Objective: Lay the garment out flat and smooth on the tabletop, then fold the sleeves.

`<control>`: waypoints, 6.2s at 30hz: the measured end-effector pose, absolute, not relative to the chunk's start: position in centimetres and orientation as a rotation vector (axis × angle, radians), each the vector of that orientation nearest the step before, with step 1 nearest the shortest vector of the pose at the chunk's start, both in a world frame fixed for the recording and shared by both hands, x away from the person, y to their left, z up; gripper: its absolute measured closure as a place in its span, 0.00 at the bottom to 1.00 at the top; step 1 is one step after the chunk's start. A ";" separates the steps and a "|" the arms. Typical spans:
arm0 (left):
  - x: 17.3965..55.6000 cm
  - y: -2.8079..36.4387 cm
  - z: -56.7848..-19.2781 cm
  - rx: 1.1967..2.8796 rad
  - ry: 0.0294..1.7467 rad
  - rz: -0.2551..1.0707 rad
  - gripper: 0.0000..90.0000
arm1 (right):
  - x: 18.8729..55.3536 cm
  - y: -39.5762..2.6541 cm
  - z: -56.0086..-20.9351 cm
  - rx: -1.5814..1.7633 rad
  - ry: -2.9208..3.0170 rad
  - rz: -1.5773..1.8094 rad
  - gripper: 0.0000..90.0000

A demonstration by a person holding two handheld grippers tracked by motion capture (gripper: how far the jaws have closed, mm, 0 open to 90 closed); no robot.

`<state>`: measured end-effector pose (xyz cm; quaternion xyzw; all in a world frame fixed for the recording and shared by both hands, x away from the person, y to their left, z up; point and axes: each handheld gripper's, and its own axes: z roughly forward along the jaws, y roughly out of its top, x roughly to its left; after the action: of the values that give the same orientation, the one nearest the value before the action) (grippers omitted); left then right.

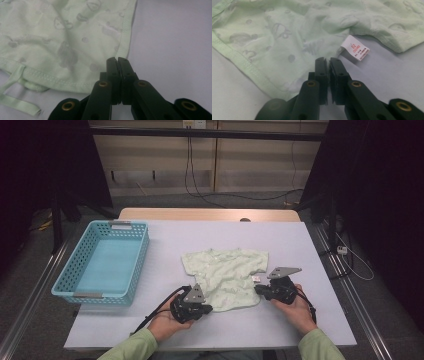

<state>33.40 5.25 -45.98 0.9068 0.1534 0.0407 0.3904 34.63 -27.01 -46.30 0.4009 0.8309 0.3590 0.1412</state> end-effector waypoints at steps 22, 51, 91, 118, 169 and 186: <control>33.4 6.4 -45.7 2.263 0.417 0.048 0.79 | 32.2 -27.7 -45.9 1.168 2.388 1.015 0.89; 35.9 9.7 -44.6 2.106 0.665 0.290 0.11 | 31.3 -27.6 -45.1 1.221 2.185 1.191 0.29; 41.0 10.4 -43.4 1.976 0.841 0.356 0.09 | 28.0 -27.3 -44.5 1.174 2.022 1.284 0.06; 47.0 10.1 -44.7 2.009 1.019 0.281 0.21 | 28.5 -26.8 -44.9 1.142 2.096 1.281 0.06; 49.5 9.8 -46.0 1.964 1.119 0.267 0.98 | 28.4 -26.5 -45.1 1.104 2.142 1.253 0.06; 48.7 8.1 -44.9 1.946 1.039 0.222 0.98 | 28.3 -26.5 -45.0 1.098 2.129 1.261 0.06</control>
<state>48.73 8.11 -44.90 0.7857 0.4193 0.0898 0.4458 28.34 -26.48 -45.01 0.3961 0.7680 0.4548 0.2154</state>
